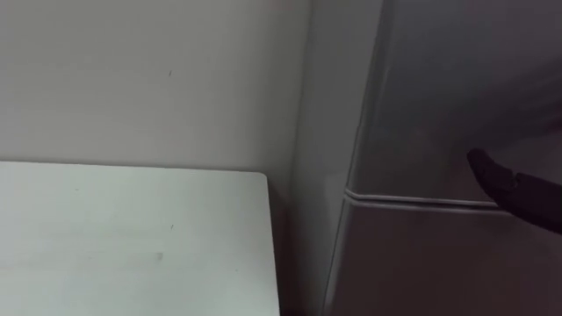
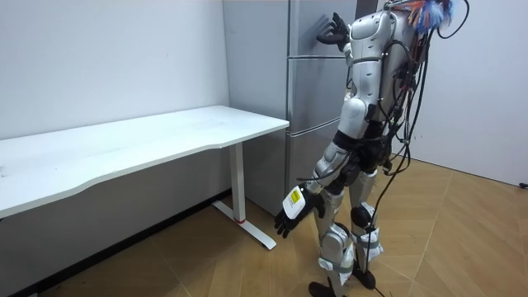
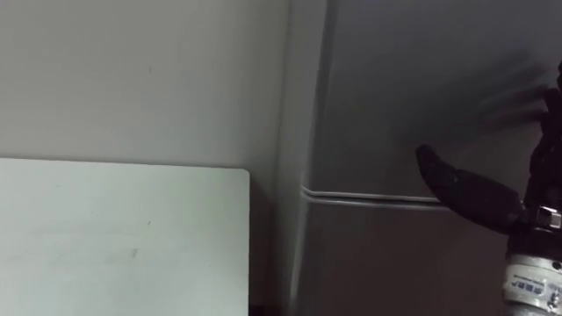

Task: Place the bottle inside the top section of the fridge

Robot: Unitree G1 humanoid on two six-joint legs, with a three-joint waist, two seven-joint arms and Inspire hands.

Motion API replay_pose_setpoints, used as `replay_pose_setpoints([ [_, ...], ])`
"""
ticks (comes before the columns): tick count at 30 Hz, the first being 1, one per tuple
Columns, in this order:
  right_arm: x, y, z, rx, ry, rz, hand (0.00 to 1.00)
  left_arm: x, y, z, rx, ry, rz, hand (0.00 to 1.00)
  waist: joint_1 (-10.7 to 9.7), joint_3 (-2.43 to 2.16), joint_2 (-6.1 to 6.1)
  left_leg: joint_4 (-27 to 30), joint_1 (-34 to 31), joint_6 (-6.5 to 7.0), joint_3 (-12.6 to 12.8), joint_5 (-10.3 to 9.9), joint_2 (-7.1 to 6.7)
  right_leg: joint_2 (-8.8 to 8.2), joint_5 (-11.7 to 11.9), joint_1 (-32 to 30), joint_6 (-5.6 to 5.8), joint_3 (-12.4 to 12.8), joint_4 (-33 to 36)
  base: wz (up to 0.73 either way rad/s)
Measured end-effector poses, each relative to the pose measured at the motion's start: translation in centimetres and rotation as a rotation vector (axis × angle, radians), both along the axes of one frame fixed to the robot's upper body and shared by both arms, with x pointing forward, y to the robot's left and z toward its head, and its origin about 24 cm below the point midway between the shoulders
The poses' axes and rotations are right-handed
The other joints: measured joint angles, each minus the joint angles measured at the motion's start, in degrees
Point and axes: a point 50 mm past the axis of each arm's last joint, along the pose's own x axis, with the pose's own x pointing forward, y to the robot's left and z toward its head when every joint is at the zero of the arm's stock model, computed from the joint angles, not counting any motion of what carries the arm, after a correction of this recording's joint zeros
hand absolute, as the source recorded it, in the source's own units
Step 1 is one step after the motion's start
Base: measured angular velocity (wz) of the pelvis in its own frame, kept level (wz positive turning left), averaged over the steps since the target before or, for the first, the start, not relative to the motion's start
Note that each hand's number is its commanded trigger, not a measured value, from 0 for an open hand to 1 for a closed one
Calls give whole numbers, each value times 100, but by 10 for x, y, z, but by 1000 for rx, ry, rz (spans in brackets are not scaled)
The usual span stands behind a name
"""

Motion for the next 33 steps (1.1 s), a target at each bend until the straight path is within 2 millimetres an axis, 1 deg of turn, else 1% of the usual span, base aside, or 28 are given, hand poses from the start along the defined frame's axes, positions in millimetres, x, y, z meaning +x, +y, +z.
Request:
replay_pose_setpoints([
  [7,3,-1,-6,-77,26,-49,0,10,-1,2,-7,-34,-13,0,27,0,26,28,-18,4,-19,3,3,-1,23,5,-5,-29,0,1],
  [15,8,-1,-8,-104,32,-62,0,10,-1,2,-6,-35,-14,0,24,5,74,50,-19,10,-46,8,3,-6,24,22,-7,-54,3,0],
  [19,8,-1,-8,-104,34,-63,0,10,0,2,-6,-34,-13,0,24,10,60,50,-21,16,-46,13,0,-12,24,21,-7,-59,3,0],
  [26,9,-4,-13,-93,47,-68,0,10,2,3,-5,-35,-4,0,-8,-1,-33,45,-20,18,-46,16,-2,-12,38,22,-3,-65,-3,0],
  [28,9,-6,-12,-92,49,-68,0,9,2,3,-5,-32,-1,0,-27,-13,-50,47,-22,20,-47,17,-4,-14,45,30,2,-65,-15,0],
  [30,9,-7,-12,-72,50,-56,0,3,3,3,-4,-22,8,0,-44,-19,-53,61,-23,24,-48,15,-4,-15,49,43,4,-66,-21,2],
  [31,9,-8,-12,-65,51,-52,0,3,4,3,-2,-26,17,0,-79,-29,-62,77,-33,29,-45,12,-2,-18,50,46,5,-79,-21,5],
  [32,9,-8,-12,-58,52,-44,0,-2,6,3,0,-19,32,0,-111,-43,-65,79,-32,30,-50,11,-4,-20,51,54,6,-88,-23,5],
  [33,9,-9,-11,-55,52,-40,0,-4,7,4,2,-17,39,0,-139,-46,-63,82,-31,31,-55,10,-4,-21,51,56,6,-94,-24,4],
])
